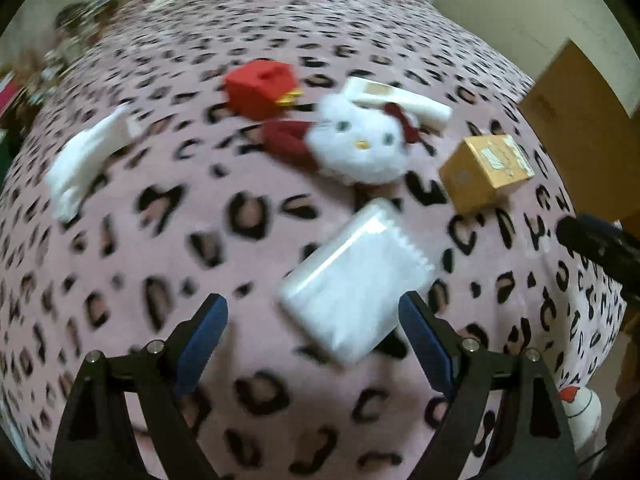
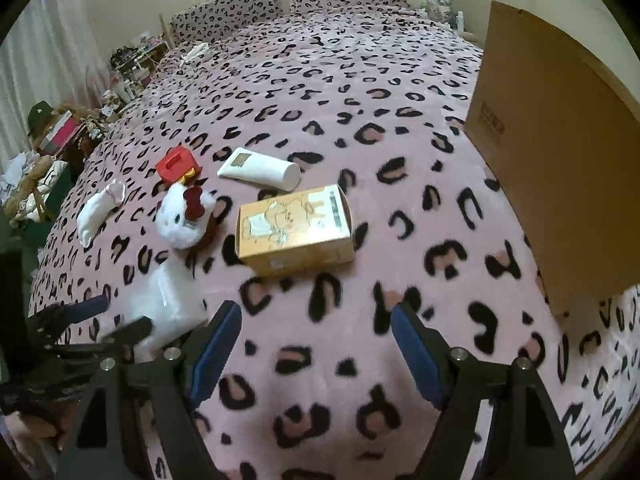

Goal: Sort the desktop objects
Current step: 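Grasp the clear cotton-pad pack with the left tool while the right tool grasps the yellow HAPPY box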

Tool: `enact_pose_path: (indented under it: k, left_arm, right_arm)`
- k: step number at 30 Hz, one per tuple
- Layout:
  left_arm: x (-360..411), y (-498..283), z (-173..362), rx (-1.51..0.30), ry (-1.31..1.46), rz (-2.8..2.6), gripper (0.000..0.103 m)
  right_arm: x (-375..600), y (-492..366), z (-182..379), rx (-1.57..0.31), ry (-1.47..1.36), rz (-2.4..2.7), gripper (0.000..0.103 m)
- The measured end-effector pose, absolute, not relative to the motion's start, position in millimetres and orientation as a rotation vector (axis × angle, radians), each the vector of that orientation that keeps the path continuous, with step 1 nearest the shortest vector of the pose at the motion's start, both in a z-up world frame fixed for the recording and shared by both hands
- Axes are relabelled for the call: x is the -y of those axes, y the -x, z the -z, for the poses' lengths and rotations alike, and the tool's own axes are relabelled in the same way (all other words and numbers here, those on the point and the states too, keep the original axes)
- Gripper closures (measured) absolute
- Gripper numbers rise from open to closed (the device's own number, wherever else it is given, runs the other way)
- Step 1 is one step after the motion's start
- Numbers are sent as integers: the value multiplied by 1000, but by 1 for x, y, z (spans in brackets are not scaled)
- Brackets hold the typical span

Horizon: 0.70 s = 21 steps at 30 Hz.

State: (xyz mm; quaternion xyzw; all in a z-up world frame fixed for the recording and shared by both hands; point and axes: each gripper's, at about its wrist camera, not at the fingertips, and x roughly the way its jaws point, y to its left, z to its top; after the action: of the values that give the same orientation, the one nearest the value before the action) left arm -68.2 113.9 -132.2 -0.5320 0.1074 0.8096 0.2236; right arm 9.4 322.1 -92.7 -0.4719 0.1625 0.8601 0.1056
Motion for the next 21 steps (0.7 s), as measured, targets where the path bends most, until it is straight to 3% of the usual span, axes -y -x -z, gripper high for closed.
enact_pose_path:
  k: [4,15,21]
  left_arm:
    - [-131,74,137,-297,1424,-2201,8]
    - [-156,77,163,-362,1449,-2184,5]
    - [-160,75,173,-380,1453,-2199,5]
  right_arm:
    - [-329,9,97,-532,1387,-2556,23]
    - [-342,59,127,-627,1447,-2582,23]
    - [-333,72,137,-593,1485,-2597,11]
